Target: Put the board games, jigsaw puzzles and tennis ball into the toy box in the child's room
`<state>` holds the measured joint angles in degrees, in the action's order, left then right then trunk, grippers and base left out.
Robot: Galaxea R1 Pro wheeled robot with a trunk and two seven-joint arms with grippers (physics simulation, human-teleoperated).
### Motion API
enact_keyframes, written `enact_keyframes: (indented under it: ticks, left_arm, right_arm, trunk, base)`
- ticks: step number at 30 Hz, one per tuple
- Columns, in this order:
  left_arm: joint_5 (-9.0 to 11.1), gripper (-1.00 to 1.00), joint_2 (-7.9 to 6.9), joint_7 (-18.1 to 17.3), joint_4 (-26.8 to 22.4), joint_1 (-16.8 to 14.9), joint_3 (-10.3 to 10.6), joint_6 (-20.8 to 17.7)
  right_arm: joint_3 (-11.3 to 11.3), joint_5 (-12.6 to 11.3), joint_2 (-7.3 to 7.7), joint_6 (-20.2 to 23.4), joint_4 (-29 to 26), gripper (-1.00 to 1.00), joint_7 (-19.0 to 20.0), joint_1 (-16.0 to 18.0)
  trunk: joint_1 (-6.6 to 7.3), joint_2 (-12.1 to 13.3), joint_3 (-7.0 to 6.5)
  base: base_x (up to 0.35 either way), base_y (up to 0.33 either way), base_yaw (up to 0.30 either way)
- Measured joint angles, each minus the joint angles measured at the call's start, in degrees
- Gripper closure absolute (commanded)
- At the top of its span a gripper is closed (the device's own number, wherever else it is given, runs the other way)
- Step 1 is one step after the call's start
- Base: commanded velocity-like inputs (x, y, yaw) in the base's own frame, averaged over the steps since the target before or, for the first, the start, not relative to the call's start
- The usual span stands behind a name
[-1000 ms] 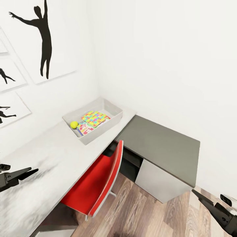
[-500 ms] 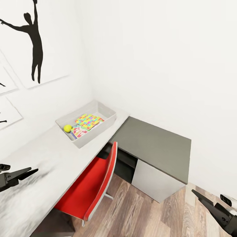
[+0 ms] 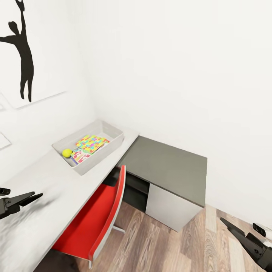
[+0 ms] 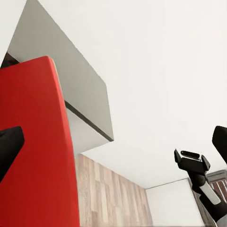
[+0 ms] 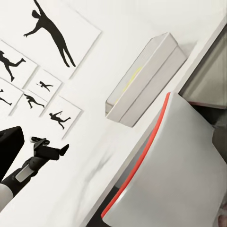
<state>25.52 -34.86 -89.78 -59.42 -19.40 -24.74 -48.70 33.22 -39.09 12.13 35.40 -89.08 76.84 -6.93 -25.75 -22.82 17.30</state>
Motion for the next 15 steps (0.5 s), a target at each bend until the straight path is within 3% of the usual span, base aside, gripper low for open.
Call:
enact_keyframes:
  ticks: [15]
  left_arm:
    - [0.1, -1.00, -0.11, 0.0, 0.0, 0.0, -0.3, -0.1]
  right_arm:
    - [0.0, 0.8, -0.02, 0.0, 0.0, -1.00, 0.0, 0.0]
  trunk:
    - [0.00, 0.0, -1.36]
  base:
    - [0.000, 0.000, -0.176]
